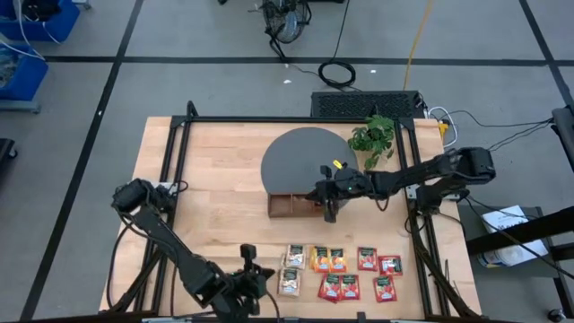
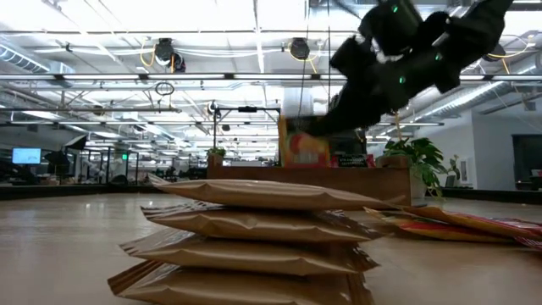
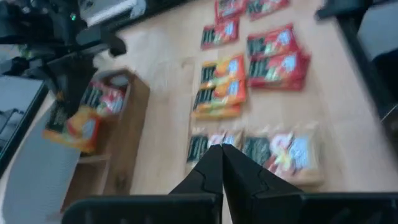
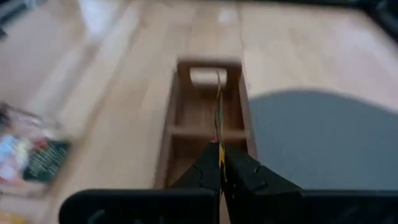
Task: Pick & Place Tea
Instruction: Put the yellow tea bag into the middle wooden organizer, then put the brown tea bag into the left wooden organizer
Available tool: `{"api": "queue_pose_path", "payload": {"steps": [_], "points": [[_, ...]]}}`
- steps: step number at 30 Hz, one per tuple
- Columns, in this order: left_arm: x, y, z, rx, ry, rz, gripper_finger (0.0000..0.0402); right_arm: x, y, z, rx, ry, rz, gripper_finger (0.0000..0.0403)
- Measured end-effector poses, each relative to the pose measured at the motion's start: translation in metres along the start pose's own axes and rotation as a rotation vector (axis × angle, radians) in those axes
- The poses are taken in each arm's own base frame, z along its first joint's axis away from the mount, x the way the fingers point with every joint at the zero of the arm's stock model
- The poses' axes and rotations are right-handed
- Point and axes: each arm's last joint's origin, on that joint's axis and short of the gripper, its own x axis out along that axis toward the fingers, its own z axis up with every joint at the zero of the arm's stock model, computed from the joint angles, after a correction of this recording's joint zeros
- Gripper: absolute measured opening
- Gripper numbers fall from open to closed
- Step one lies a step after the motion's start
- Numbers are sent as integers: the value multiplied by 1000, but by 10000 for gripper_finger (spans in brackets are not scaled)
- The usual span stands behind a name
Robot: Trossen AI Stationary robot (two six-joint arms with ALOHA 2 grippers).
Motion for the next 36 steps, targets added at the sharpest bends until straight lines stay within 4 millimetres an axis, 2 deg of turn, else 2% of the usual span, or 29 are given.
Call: {"api": "queue_pose_path", "payload": {"steps": [7, 15, 20, 31, 34, 36], "points": [[11, 12, -5, -44, 19, -30, 12, 19, -6, -21, 22, 62, -15, 0], [13, 13, -5, -54, 31, -55, 10, 28, -10, -26, 17, 41, -82, 2], [13, 12, -4, -60, 26, -57, 5, 21, -9, -18, 6, 11, -76, 25], [13, 12, -3, -62, 19, -60, 19, 1, -9, 1, 27, -19, -82, 110], [13, 12, -3, -58, 20, -60, 5, -6, 0, 6, 43, -25, -54, 121], [14, 13, -3, -69, 21, -57, 5, -10, 16, 11, 40, -38, -1, 116]]}}
